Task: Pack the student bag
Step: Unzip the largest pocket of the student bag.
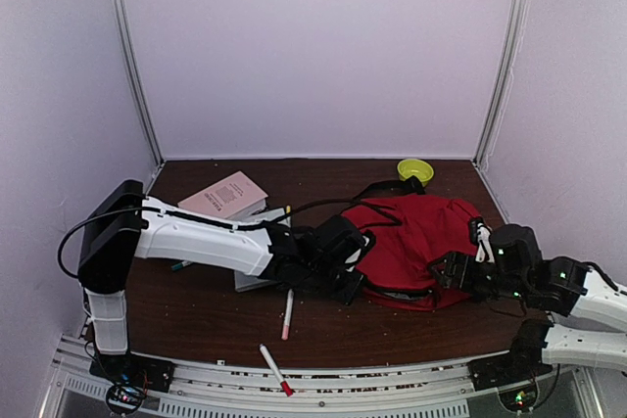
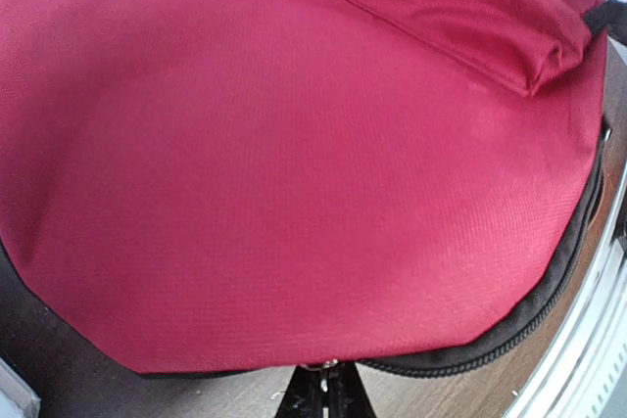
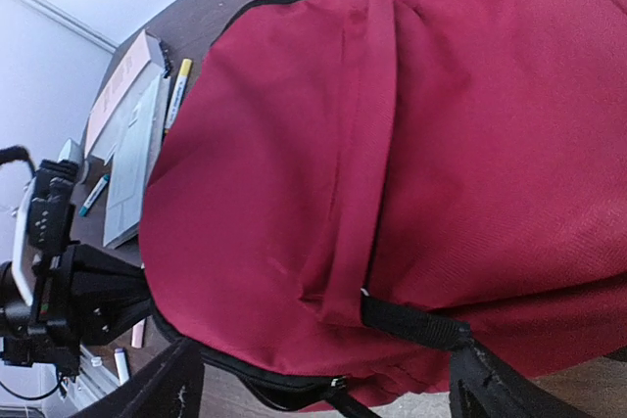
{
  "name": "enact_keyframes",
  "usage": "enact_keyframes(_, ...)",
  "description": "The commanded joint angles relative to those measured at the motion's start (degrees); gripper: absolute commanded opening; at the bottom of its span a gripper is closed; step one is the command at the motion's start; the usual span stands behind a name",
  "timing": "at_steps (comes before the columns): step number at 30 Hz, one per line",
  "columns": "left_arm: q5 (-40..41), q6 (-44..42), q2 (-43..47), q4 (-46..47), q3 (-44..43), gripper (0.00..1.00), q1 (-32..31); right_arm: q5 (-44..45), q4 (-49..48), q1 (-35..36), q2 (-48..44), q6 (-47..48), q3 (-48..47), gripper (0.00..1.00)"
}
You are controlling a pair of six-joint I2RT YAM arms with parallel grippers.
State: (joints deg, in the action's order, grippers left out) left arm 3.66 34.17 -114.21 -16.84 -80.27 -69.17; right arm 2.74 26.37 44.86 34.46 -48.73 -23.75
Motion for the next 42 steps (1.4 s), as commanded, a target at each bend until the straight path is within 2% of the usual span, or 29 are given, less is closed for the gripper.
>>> enact_keyframes(1, -3.95, -0.06, 2.0, 0.53, -1.51, 0.0, 2.04, -6.51, -0.1, -0.02, -0.29, 9.04, -3.33, 0.89)
enact_keyframes(8, -6.43, -1.7, 3.5, -1.77, -2.39, 0.0, 3.01, -8.41, -6.37, 2.76, 6.02, 15.28, -6.49, 0.88)
enact_keyframes(14, -11.93, -1.58, 4.0, -2.38, -2.89, 0.0, 4.63, -2.08, -5.81, 8.93, 16.14, 20.8, -13.54, 0.87)
enact_keyframes(23, -15.18, -2.22, 5.27, -3.98, -3.95, 0.0, 5.44, -2.58, -9.23, 11.28, 28.57, 25.59, -17.81, 0.85)
enact_keyframes(28, -17.94, -3.39, 7.31, -3.42, -4.43, 0.0, 5.58, -4.81, -13.57, 12.15, 31.31, 26.07, -15.87, 0.79)
enact_keyframes(33, -20.92, -3.66, 8.82, -3.98, -4.91, 0.0, 6.35, -6.65, -18.4, 12.09, 32.32, 26.81, -13.21, 0.69)
enact_keyframes(37, -21.84, -3.75, 8.81, -6.53, -7.04, 0.0, 7.04, -8.69, -24.07, 12.13, 31.52, 27.24, -9.85, 0.62)
enact_keyframes(42, -21.15, -5.2, 8.58, -11.0, -11.35, 0.0, 7.29, -9.68, -26.05, 12.1, 31.29, 27.76, -8.16, 0.54)
